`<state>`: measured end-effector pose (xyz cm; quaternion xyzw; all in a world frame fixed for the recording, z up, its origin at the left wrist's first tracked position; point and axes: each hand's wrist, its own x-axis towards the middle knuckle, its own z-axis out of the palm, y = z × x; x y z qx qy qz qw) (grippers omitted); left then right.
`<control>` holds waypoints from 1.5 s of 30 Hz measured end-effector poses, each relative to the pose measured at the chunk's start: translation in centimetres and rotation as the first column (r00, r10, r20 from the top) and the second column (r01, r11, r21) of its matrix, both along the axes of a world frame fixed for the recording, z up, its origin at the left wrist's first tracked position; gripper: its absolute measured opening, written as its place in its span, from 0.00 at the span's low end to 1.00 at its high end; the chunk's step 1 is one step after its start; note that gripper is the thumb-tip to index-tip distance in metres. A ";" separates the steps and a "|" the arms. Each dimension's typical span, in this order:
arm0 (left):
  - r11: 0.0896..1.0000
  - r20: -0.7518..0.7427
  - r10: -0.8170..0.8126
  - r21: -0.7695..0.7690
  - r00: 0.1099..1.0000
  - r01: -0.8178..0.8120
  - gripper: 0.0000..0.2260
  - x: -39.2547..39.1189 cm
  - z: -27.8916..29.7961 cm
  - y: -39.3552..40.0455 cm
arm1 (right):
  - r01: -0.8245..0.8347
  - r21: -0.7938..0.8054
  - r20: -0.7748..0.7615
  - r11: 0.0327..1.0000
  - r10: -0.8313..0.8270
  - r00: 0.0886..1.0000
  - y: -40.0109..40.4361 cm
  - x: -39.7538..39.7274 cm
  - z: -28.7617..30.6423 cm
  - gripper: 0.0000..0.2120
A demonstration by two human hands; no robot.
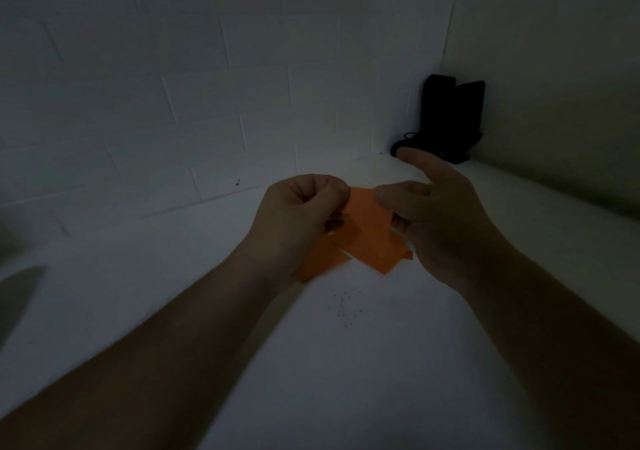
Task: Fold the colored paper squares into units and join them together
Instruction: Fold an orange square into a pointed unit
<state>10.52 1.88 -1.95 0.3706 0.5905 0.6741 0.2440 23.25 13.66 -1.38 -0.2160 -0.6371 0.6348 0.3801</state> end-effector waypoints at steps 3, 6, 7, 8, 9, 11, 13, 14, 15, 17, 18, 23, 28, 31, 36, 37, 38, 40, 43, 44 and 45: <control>1.000 0.028 0.016 0.006 0.999 -0.017 0.09 -0.1 0.1 0.0 | -0.026 -0.042 -0.009 0.999 0.025 1.000 0.5 0.0 0.0 0.32; 1.000 0.050 0.020 0.010 0.999 -0.021 0.09 -0.2 0.2 0.0 | -0.035 -0.057 0.011 0.998 0.035 0.999 0.6 0.0 -0.1 0.33; 1.000 0.059 0.023 0.008 0.998 -0.023 0.08 -0.3 0.2 0.0 | -0.038 -0.065 0.003 0.997 0.039 0.999 0.6 0.1 -0.1 0.33; 1.000 0.067 0.028 0.004 0.997 -0.028 0.08 -0.4 0.2 0.0 | -0.040 -0.066 -0.003 0.997 0.040 0.999 0.7 0.1 -0.1 0.33; 0.999 0.074 0.032 -0.002 0.997 -0.032 0.07 -0.4 0.2 0.0 | -0.041 -0.059 -0.003 0.997 0.041 0.999 0.8 0.2 -0.1 0.33; 0.999 0.097 0.031 -0.011 0.995 -0.030 0.08 -0.4 0.3 0.0 | -0.057 -0.035 0.000 0.998 0.057 0.998 0.7 0.3 0.0 0.34; 0.999 0.121 0.036 -0.018 0.992 -0.034 0.07 -0.4 0.3 0.0 | -0.074 -0.050 -0.027 0.996 0.073 0.997 0.6 0.4 0.1 0.34; 0.999 0.129 0.041 -0.022 0.991 -0.039 0.07 -0.4 0.4 0.1 | -0.074 -0.069 -0.036 0.995 0.072 0.997 0.6 0.4 0.2 0.34; 0.999 0.139 0.047 -0.024 0.989 -0.044 0.07 -0.4 0.4 0.1 | -0.069 -0.086 -0.032 0.994 0.066 0.997 0.5 0.4 0.3 0.32; 0.999 0.153 0.049 -0.017 0.987 -0.047 0.08 -0.5 0.5 0.0 | -0.055 -0.093 0.017 0.994 0.057 0.998 0.4 0.5 0.6 0.24; 0.999 0.156 0.050 -0.015 0.987 -0.048 0.08 -0.5 0.5 0.0 | -0.054 -0.083 0.046 0.995 0.058 0.997 0.3 0.6 0.7 0.20; 0.999 0.142 0.038 -0.012 0.989 -0.037 0.08 -0.6 0.4 -0.1 | -0.013 -0.013 0.140 1.000 0.014 0.990 -0.1 0.5 0.4 0.05; 0.999 0.114 -0.040 -0.019 0.993 0.043 0.04 -0.5 0.6 -0.2 | 0.044 0.044 0.121 0.998 -0.049 0.991 -0.1 0.4 0.4 0.11; 0.996 0.089 -0.089 0.032 0.992 0.087 0.10 -0.4 0.4 -0.3 | 0.034 0.099 0.145 0.994 -0.048 0.988 -0.3 0.3 0.1 0.11; 0.994 0.006 -0.097 0.058 0.995 0.097 0.18 -0.1 0.2 -0.5 | -0.013 0.202 0.179 0.979 -0.023 0.984 -0.8 0.1 0.0 0.08; 0.994 0.004 -0.099 0.054 0.995 0.098 0.19 0.0 0.3 -0.6 | -0.007 0.216 0.179 0.976 -0.032 0.983 -0.8 0.2 0.0 0.08; 0.994 0.001 -0.097 0.047 0.995 0.097 0.19 -0.1 0.3 -0.6 | -0.002 0.223 0.176 0.975 -0.038 0.984 -0.9 0.1 -0.1 0.08; 0.995 0.000 -0.089 0.035 0.996 0.089 0.19 -0.1 0.3 -0.6 | 0.001 0.231 0.178 0.973 -0.043 0.983 -1.0 0.0 -0.1 0.07; 0.998 -0.007 -0.059 0.030 0.998 0.059 0.22 -0.3 0.2 -0.4 | 0.023 0.218 0.171 0.976 -0.061 0.983 -1.0 0.0 0.0 0.06; 0.999 -0.008 -0.046 0.028 0.999 0.047 0.22 -0.4 0.2 -0.4 | 0.038 0.200 0.161 0.979 -0.071 0.984 -0.9 0.1 0.1 0.06; 0.999 -0.004 -0.033 0.023 0.999 0.034 0.23 -0.5 0.2 -0.4 | 0.052 0.184 0.153 0.982 -0.081 0.985 -0.8 0.1 0.2 0.06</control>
